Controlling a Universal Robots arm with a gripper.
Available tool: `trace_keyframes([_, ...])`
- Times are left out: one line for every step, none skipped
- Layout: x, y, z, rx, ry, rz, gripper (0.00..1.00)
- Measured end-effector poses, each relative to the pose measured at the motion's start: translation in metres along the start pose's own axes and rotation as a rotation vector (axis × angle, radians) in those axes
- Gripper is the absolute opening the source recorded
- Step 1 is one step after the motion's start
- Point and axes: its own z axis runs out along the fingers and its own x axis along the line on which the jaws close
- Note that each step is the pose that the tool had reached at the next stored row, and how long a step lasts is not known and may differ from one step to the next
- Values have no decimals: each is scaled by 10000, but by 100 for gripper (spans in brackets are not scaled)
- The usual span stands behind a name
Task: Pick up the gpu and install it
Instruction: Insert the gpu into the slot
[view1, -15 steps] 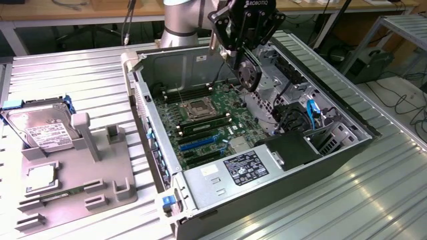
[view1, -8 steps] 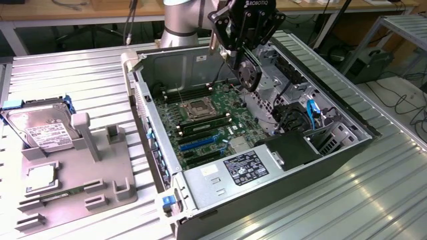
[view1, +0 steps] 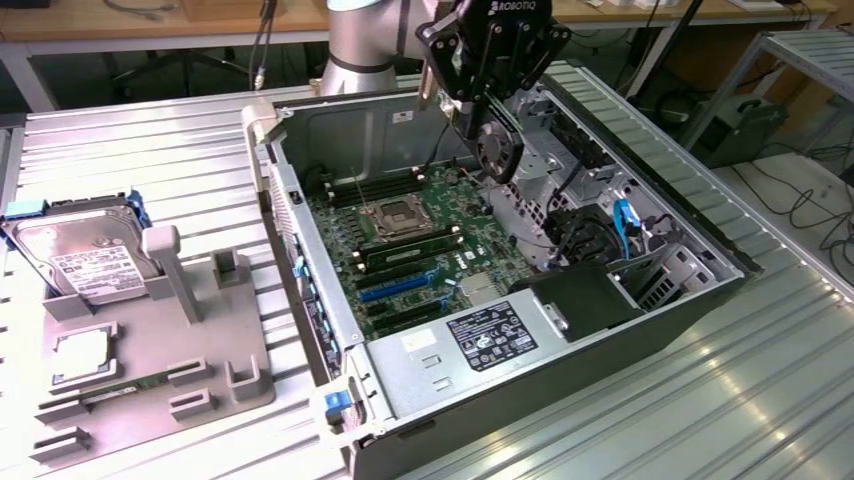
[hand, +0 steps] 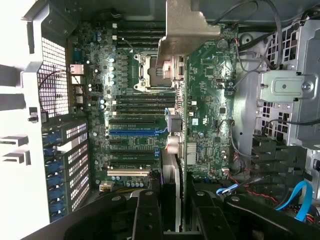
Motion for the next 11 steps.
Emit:
trace_keyframes([0,0,0,-1,-2,-31,28])
trace_keyframes([-1,0,0,-3,-14,-191,28])
trace_keyframes([0,0,0,-4,-23,-327,28])
trace_keyframes([0,0,0,-5,-31,-433,28])
trace_keyframes([0,0,0,-8,-41,-566,28])
trace_keyframes([0,0,0,-10,-49,-676,28])
trace_keyframes([0,0,0,-12,-61,-842,28])
trace_keyframes([0,0,0,-12,-69,-947,28])
trace_keyframes([0,0,0,-14,-78,-1074,28])
trace_keyframes([0,0,0,-17,-96,-1316,28])
trace_keyframes([0,0,0,-19,-107,-1461,28])
